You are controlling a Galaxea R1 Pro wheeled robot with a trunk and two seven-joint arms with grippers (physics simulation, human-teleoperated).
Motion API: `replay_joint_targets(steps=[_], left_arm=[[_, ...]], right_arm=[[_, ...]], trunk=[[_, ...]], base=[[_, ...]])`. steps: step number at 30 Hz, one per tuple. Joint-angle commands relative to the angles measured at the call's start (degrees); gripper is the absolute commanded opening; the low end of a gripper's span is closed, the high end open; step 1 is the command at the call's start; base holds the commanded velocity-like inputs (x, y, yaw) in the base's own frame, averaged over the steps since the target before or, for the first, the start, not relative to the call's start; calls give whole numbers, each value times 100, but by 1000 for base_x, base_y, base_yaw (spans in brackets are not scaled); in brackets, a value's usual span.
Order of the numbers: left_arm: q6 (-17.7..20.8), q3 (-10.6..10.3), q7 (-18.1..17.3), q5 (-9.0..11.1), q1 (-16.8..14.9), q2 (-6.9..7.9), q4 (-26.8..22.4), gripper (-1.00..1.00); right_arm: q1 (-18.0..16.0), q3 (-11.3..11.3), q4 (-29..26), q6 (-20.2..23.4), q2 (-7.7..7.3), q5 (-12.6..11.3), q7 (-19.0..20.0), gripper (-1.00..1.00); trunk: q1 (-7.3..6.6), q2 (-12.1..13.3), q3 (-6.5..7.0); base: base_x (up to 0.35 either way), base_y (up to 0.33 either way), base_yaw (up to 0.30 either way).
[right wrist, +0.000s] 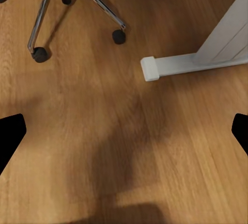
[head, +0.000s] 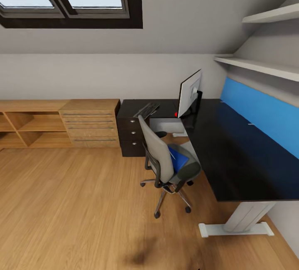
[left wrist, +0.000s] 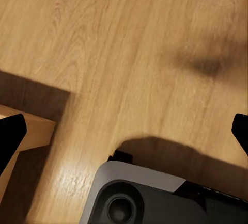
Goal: In the bedroom, organize the workspace by keeping the computer under the desk, ensuring the monitor is on the desk, placing the keyboard on the desk next to the monitor, placing the mouse on the desk next to the keyboard, moving the folder from the swivel chair onto the desk next to the mouse, stacking the notebook on top of the folder with the pen on top of the notebook, and positioning the swivel chair next to the desk.
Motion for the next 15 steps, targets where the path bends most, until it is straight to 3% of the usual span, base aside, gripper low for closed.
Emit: replay_joint_targets(steps=[1, 15], left_arm=[[-13, -4, 5, 28, -2, -1, -1, 100], [-12, -4, 5, 26, -2, -1, -1, 100]], right_arm=[[-4, -8, 3, -23, 2, -19, 4, 100], [-4, 1, -5, -31, -5, -6, 13, 100]], trunk=[[24, -47, -26], [331, -609, -277]], base=[[0, 0, 0], [0, 0, 0]])
